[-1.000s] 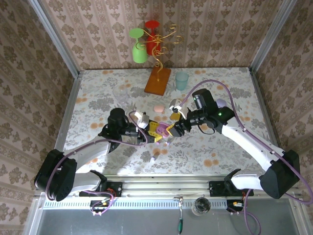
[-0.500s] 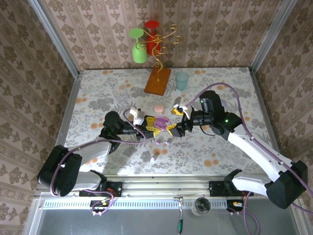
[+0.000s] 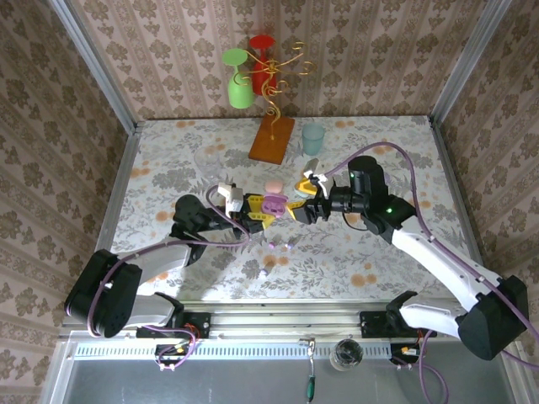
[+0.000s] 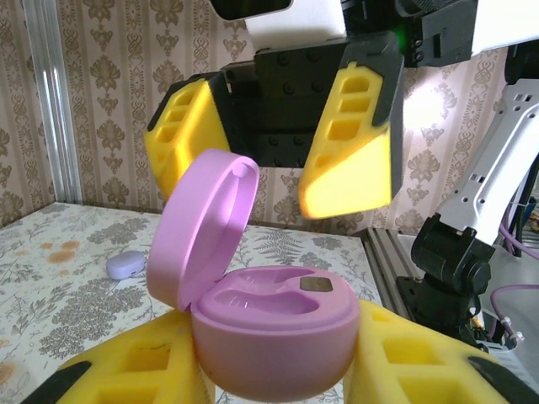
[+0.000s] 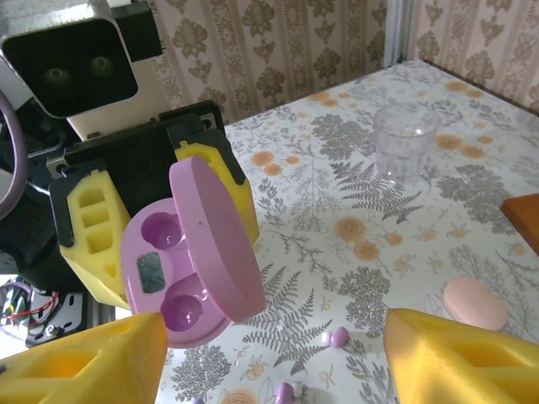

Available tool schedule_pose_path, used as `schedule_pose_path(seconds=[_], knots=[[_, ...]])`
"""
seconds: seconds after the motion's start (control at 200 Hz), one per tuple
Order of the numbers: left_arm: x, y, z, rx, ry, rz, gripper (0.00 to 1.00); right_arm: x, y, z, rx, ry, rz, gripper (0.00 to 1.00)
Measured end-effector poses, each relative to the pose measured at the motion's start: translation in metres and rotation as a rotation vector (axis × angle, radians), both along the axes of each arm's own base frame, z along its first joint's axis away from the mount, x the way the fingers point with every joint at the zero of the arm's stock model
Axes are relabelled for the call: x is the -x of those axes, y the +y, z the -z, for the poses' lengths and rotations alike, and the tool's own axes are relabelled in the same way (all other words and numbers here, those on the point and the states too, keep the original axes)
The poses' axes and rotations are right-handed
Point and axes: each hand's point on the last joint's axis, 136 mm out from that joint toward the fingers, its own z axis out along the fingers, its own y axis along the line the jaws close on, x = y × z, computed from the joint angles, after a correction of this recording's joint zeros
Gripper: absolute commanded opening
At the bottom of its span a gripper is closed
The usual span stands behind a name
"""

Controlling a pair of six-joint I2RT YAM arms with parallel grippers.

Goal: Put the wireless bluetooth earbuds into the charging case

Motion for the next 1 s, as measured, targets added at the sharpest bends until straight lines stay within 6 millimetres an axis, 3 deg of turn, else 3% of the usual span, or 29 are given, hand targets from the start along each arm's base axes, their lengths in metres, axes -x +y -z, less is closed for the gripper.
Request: schedule_pose_path(seconds=[0.12, 0.38, 0.515, 0.615, 0.78, 1.0], knots=[[0.001, 0.0, -0.002, 0.006, 0.005, 0.005, 0.35, 0.0, 0.013, 0.002, 0.006, 0.008, -0.05, 0.56], [0.003, -0.001, 0.002, -0.002, 0.025, 0.025, 0.35, 0.004, 0.026, 0.005, 0.012, 0.01, -0.11, 0.25], [0.005, -0.003, 0.005, -0.004, 0.031, 0.044, 0.35, 0.003, 0.027, 0.008, 0.015, 0.015, -0.116, 0.18], [0.007, -0.003, 0.005, -0.002, 0.031, 0.055, 0.35, 0.001, 0.027, 0.008, 0.024, 0.003, -0.119, 0.0], [0.006, -0.003, 0.004, 0.001, 0.027, 0.054, 0.42, 0.002, 0.026, 0.008, 0.038, -0.006, -0.127, 0.0], [0.003, -0.005, 0.004, 0.004, 0.034, 0.032, 0.66, 0.006, 0.025, 0.006, 0.067, -0.036, -0.115, 0.0]])
